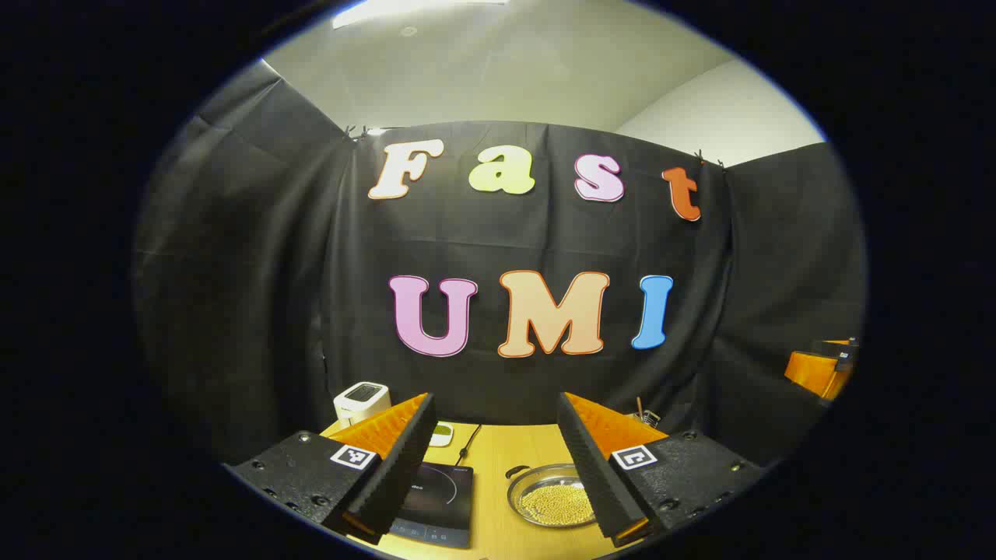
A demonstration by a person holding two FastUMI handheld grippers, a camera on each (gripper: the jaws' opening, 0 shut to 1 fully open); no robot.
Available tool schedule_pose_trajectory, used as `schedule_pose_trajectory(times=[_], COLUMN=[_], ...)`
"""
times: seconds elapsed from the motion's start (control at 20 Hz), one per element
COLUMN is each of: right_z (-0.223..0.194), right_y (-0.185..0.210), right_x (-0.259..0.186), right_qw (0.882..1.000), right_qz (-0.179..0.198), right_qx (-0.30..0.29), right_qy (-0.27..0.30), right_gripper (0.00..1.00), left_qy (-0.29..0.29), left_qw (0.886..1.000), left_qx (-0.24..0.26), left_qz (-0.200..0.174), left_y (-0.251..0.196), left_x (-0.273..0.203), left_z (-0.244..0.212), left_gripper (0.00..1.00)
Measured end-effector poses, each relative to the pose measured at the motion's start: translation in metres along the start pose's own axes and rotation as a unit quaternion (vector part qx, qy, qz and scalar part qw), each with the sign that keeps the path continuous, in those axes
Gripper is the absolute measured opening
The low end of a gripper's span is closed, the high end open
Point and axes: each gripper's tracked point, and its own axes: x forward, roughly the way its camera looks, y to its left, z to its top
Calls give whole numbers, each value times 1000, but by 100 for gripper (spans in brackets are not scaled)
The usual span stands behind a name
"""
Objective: First push the handle of the pot to place it horizontally, then grasp the pot with both hands and set it on the induction cooktop.
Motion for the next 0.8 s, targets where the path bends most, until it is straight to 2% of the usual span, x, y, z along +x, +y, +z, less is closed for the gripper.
schedule_pose_trajectory(times=[0.3,0.4,0.5,0.55,0.8], right_z=[0,-3,-7,-8,-9], right_y=[2,4,8,10,18], right_x=[1,4,4,4,2], right_qw=[1000,1000,1000,1000,1000], right_qz=[3,4,7,9,6], right_qx=[-2,-3,-3,-2,-5], right_qy=[-1,1,7,8,11], right_gripper=[93,93,94,94,94], left_qy=[15,16,17,18,25], left_qw=[1000,1000,1000,1000,1000], left_qx=[-7,-5,-1,-1,3], left_qz=[10,13,13,11,-1], left_y=[9,13,14,14,16], left_x=[1,2,2,2,3], left_z=[-9,-11,-12,-12,-18], left_gripper=[90,99,99,94,95])
